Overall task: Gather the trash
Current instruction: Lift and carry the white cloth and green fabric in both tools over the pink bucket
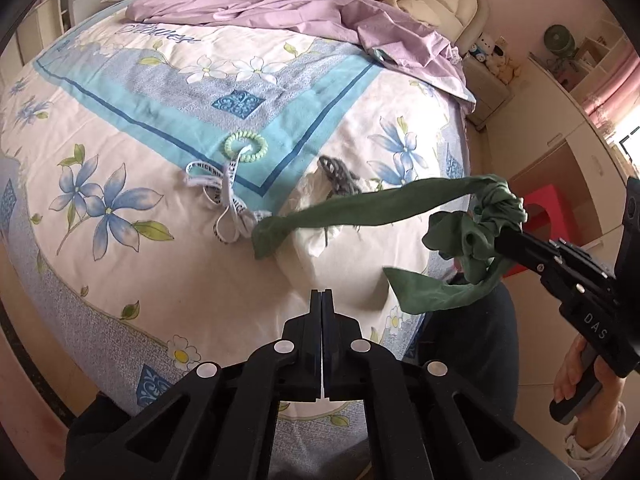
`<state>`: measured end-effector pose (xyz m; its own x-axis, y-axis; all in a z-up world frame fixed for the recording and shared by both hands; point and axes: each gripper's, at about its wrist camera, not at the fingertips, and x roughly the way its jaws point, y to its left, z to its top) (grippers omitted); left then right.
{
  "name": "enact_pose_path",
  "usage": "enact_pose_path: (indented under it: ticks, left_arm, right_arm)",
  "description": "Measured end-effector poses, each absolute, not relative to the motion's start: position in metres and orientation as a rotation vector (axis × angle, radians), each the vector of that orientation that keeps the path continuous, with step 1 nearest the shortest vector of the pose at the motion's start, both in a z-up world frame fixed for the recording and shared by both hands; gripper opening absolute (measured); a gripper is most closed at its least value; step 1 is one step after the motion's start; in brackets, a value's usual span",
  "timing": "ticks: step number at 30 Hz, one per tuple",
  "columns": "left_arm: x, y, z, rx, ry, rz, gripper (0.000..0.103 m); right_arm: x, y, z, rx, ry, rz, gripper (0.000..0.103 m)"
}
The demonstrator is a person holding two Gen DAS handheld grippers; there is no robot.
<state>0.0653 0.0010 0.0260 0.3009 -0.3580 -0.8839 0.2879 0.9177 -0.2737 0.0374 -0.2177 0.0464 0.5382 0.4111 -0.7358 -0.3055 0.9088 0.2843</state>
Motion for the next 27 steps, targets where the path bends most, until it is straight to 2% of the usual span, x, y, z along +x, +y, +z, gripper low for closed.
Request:
enact_pose_path:
  ticks: [6, 11, 13, 14, 15, 17, 21, 25, 26, 27]
  left_arm:
    - [0.07, -0.004, 0.052, -0.018, 1.147, -0.423, 0.001]
    - [0.064, -0.014, 0.032, 0.028, 1.197, -0.438, 0.003]
    - [0.061, -0.019, 0.016, 0.034, 1.229, -0.444, 0.025]
    - [0.061, -0.02, 0.01, 0.038, 1.237, -0.44, 0.045]
    - [0.061, -0.021, 0.003, 0.045, 1.246, -0.434, 0.055]
    - [0.063, -0.022, -0.013, 0.048, 1.276, -0.415, 0.053]
    - [0.072, -0.022, -0.038, 0.07, 1.318, -0.378, 0.061]
    - [0.078, -0.029, -0.063, 0.077, 1.373, -0.398, 0.057]
    - [0.079, -0.031, -0.068, 0.076, 1.383, -0.401, 0.039]
    - [0.08, -0.032, -0.073, 0.065, 1.402, -0.405, 0.01]
  right_arm:
    - [0.038, -0.22, 0.066, 0.124, 0.862, 0.435, 0.004]
    - [0.035, -0.226, 0.063, 0.135, 0.863, 0.427, 0.004]
    - [0.035, -0.228, 0.057, 0.141, 0.879, 0.424, 0.004]
    - [0.034, -0.228, 0.053, 0.144, 0.887, 0.424, 0.004]
    - [0.034, -0.228, 0.05, 0.147, 0.896, 0.424, 0.004]
    - [0.034, -0.23, 0.046, 0.149, 0.905, 0.424, 0.004]
    - [0.035, -0.23, 0.043, 0.157, 0.911, 0.424, 0.004]
    - [0.038, -0.229, 0.038, 0.167, 0.923, 0.424, 0.004]
    - [0.039, -0.229, 0.037, 0.169, 0.926, 0.424, 0.004]
    - [0.04, -0.228, 0.036, 0.17, 0.929, 0.425, 0.004]
